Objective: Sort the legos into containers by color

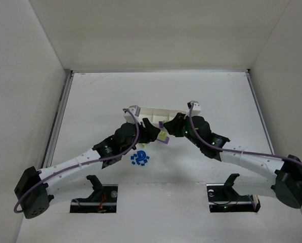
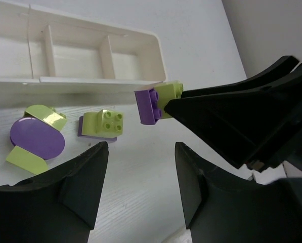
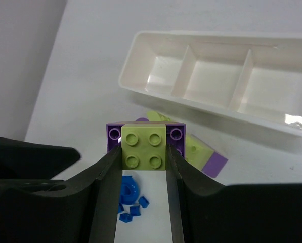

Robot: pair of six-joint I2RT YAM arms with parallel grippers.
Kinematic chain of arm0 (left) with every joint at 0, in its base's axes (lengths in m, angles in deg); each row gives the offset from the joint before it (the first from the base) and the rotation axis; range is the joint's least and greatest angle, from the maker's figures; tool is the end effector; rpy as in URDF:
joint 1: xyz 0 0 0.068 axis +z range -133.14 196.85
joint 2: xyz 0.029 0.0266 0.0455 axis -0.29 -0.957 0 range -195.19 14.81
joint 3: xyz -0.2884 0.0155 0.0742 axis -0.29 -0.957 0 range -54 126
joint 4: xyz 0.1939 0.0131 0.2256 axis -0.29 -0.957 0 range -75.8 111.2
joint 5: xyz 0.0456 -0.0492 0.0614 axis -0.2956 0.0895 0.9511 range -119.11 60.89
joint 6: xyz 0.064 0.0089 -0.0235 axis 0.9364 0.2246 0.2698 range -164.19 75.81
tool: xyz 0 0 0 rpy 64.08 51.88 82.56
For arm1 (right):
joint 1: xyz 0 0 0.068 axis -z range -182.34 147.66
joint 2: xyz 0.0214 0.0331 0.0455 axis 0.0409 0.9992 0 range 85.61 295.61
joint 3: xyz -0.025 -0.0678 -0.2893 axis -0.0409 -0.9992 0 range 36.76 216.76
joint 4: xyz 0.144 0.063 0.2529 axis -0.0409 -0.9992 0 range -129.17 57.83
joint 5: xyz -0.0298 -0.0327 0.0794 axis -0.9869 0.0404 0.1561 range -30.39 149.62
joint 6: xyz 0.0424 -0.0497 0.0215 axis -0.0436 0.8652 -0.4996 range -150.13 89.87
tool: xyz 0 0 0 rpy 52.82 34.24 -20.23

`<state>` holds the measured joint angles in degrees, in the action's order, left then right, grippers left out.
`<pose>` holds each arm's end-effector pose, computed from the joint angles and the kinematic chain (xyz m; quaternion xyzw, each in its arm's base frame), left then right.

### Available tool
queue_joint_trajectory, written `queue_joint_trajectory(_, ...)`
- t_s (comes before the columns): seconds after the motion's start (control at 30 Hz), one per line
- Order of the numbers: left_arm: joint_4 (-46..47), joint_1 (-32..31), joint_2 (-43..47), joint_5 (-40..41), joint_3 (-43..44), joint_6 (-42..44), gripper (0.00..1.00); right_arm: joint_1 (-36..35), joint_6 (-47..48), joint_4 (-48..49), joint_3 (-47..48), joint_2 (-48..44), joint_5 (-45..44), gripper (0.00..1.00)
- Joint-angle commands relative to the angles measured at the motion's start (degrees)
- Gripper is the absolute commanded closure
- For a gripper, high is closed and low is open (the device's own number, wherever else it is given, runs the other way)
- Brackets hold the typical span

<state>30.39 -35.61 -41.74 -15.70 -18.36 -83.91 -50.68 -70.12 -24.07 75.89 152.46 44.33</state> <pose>0.1758 -0.2076 0.2845 0.0123 0.7737 -0.3889 0.5000 0.2135 0.2182 0.2587 0.0175 0.8134 0.3200 0.4855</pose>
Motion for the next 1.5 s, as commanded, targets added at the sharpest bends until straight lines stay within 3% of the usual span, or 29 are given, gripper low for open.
queue_joint_trajectory(0.0,4.08,-0.22,-1.18,-0.32,3.21,-1.32,0.48,0.92,-0.79,6.66,-0.64,-1.98,4.56,0.76)
queue_joint_trajectory(0.3,11.11,2.33,-5.84,-2.60,2.16,-6.41,0.49,2.24,-3.34,10.00,-2.31,-1.46,8.16,0.76)
queue_joint_trajectory(0.6,19.80,3.47,-5.76,-0.93,-3.38,-11.95,0.60,4.79,-8.61,14.39,-4.24,-0.85,13.17,0.76)
queue_joint_trajectory(0.8,20.78,3.65,-5.85,-1.11,-4.26,-12.48,0.63,6.63,-13.35,18.09,-5.38,-0.58,16.34,0.77)
queue_joint_trajectory(0.97,23.14,3.65,-2.52,0.74,-6.63,-8.89,0.50,10.14,-17.83,18.44,-6.00,-0.23,19.68,0.78)
queue_joint_trajectory(1.2,27.02,2.94,-1.01,0.39,-9.53,-2.81,0.46,15.07,-25.57,22.57,-6.35,3.64,30.22,0.79)
queue_joint_trajectory(1.47,26.67,1.98,-2.85,-0.23,-7.69,-3.78,0.42,13.58,-24.79,22.84,-6.35,4.78,26.72,0.79)
